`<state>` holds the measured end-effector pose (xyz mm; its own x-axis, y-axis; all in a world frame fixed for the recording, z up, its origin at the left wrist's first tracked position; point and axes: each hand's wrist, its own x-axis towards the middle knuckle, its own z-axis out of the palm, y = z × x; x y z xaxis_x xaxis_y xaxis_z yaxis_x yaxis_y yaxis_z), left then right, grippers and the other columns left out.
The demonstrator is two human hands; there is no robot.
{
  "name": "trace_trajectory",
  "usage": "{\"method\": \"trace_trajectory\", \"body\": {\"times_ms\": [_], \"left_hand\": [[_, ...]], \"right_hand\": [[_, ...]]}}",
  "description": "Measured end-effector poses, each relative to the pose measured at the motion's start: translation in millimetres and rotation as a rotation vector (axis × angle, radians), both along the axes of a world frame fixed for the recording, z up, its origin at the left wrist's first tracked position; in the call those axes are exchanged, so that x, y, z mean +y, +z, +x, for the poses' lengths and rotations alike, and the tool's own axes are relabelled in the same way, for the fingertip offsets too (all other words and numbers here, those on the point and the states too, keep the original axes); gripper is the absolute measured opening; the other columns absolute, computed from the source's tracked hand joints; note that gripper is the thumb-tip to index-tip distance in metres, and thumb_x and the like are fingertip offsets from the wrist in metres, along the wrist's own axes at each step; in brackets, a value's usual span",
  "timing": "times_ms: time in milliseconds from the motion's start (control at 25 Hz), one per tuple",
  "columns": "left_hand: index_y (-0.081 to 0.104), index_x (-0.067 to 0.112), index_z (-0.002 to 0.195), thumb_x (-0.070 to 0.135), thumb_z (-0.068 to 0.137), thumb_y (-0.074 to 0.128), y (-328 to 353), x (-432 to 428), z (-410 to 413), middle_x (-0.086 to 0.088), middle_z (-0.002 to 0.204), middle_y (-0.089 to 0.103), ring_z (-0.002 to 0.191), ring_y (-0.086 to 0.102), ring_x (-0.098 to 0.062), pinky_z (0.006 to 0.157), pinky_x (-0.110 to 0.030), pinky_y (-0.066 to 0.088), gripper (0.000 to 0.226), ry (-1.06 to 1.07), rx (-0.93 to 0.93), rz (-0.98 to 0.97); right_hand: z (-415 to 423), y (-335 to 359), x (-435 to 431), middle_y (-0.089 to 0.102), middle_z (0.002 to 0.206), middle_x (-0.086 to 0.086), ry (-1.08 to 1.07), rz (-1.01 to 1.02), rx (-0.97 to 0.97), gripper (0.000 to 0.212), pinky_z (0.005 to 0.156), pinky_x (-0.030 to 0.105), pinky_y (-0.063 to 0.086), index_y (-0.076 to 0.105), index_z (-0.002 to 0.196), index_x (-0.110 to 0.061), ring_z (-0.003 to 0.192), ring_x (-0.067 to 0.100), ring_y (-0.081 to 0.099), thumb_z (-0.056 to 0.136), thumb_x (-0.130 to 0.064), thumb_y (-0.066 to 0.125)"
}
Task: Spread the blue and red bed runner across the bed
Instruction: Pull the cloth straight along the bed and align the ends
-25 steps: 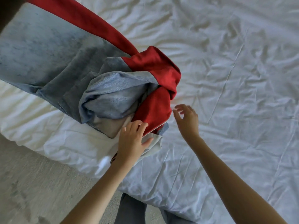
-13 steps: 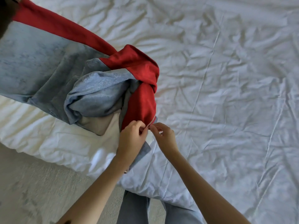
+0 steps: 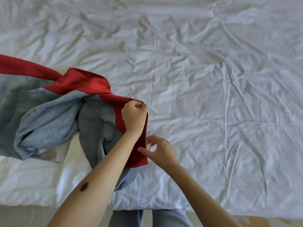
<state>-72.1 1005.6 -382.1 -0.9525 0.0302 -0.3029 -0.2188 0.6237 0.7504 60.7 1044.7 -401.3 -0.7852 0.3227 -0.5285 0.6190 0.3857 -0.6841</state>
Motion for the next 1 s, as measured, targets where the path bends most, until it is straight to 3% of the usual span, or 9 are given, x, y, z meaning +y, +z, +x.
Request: {"method": "trace_trajectory", "body": {"times_ms": [120, 320, 440, 560, 680, 760, 840, 920, 1000], "left_hand": [[0.07, 0.008, 0.072, 0.016, 0.075, 0.06, -10.1, 27.6, -9.8, -0.014, 0.073, 0.073, 0.074, 0.069, -0.029, 0.078, -0.043, 0.056, 0.013, 0.047, -0.074, 0.071], [0.062, 0.019, 0.057, 0.014, 0.073, 0.061, -25.0, 58.6, -35.8, -0.014, 0.071, 0.071, 0.077, 0.07, -0.032, 0.082, -0.046, 0.057, 0.016, 0.181, -0.145, 0.17], [0.058, 0.022, 0.059, 0.012, 0.075, 0.06, -31.9, 79.7, -42.8, 0.0, 0.059, 0.066, 0.076, 0.071, -0.027, 0.083, -0.044, 0.056, 0.018, 0.233, -0.153, 0.205], [0.061, 0.015, 0.069, 0.01, 0.077, 0.06, -36.6, 106.0, -53.1, 0.006, 0.051, 0.066, 0.066, 0.071, -0.016, 0.079, -0.037, 0.059, 0.01, 0.273, -0.186, 0.239], [0.064, 0.004, 0.086, 0.008, 0.078, 0.06, -33.6, 134.6, -72.5, -0.008, 0.083, 0.073, 0.056, 0.069, -0.006, 0.057, -0.022, 0.056, 0.01, 0.267, -0.219, 0.283], [0.064, 0.002, 0.09, 0.007, 0.078, 0.061, -27.9, 156.8, -80.0, -0.008, 0.085, 0.071, 0.057, 0.07, -0.007, 0.049, -0.017, 0.051, 0.014, 0.26, -0.253, 0.333], [0.063, 0.004, 0.086, 0.008, 0.078, 0.061, -21.7, 179.5, -80.0, -0.003, 0.078, 0.07, 0.058, 0.07, -0.006, 0.05, -0.017, 0.05, 0.009, 0.243, -0.283, 0.362], [0.061, 0.011, 0.074, 0.01, 0.078, 0.062, -15.9, 203.2, -79.3, 0.0, 0.072, 0.068, 0.058, 0.069, -0.006, 0.051, -0.018, 0.05, 0.005, 0.208, -0.299, 0.373], [0.058, 0.016, 0.065, 0.012, 0.077, 0.064, -14.4, 227.8, -85.3, 0.003, 0.068, 0.067, 0.06, 0.069, -0.008, 0.051, -0.02, 0.051, 0.014, 0.172, -0.296, 0.379]], "right_hand": [[-0.8, -9.9, 13.3, 0.074, 0.084, -0.002, -0.212, -0.009, 0.033, 0.009, 0.078, 0.036, 0.055, 0.068, 0.089, -0.017, 0.079, 0.012, 0.067, 0.082, -0.022, 0.064], [-17.1, -28.4, 78.0, 0.071, 0.085, 0.003, -0.332, 0.073, 0.027, 0.012, 0.076, 0.036, 0.052, 0.064, 0.09, -0.012, 0.074, 0.017, 0.062, 0.081, -0.016, 0.059], [-33.1, -40.6, 122.9, 0.07, 0.086, 0.007, -0.354, 0.082, 0.054, 0.013, 0.083, 0.038, 0.05, 0.064, 0.092, -0.008, 0.081, 0.023, 0.064, 0.082, -0.013, 0.058], [-47.4, -46.6, 160.9, 0.062, 0.082, 0.004, -0.42, -0.045, 0.086, 0.01, 0.074, 0.028, 0.047, 0.063, 0.091, -0.008, 0.078, 0.016, 0.057, 0.084, -0.01, 0.057], [-59.7, -41.4, 199.4, 0.056, 0.074, 0.0, -0.488, -0.075, 0.185, 0.006, 0.059, 0.01, 0.041, 0.063, 0.087, -0.009, 0.063, 0.01, 0.053, 0.085, -0.007, 0.057], [-65.3, -29.2, 231.0, 0.053, 0.066, -0.006, -0.477, 0.023, 0.239, 0.009, 0.053, 0.003, 0.038, 0.065, 0.088, -0.005, 0.054, 0.0, 0.05, 0.084, -0.007, 0.058], [-68.1, -15.7, 264.3, 0.057, 0.068, -0.007, -0.394, 0.178, 0.263, 0.009, 0.06, 0.008, 0.041, 0.065, 0.088, -0.007, 0.056, -0.002, 0.053, 0.084, -0.01, 0.058], [-70.5, -3.2, 295.3, 0.067, 0.082, 0.001, -0.292, 0.347, 0.24, 0.012, 0.074, 0.029, 0.048, 0.065, 0.09, -0.011, 0.073, 0.013, 0.06, 0.085, -0.017, 0.056], [-77.2, 4.7, 323.7, 0.07, 0.094, 0.004, -0.273, 0.48, 0.239, 0.016, 0.077, 0.035, 0.047, 0.065, 0.093, -0.016, 0.085, 0.024, 0.062, 0.086, -0.022, 0.053]]}}
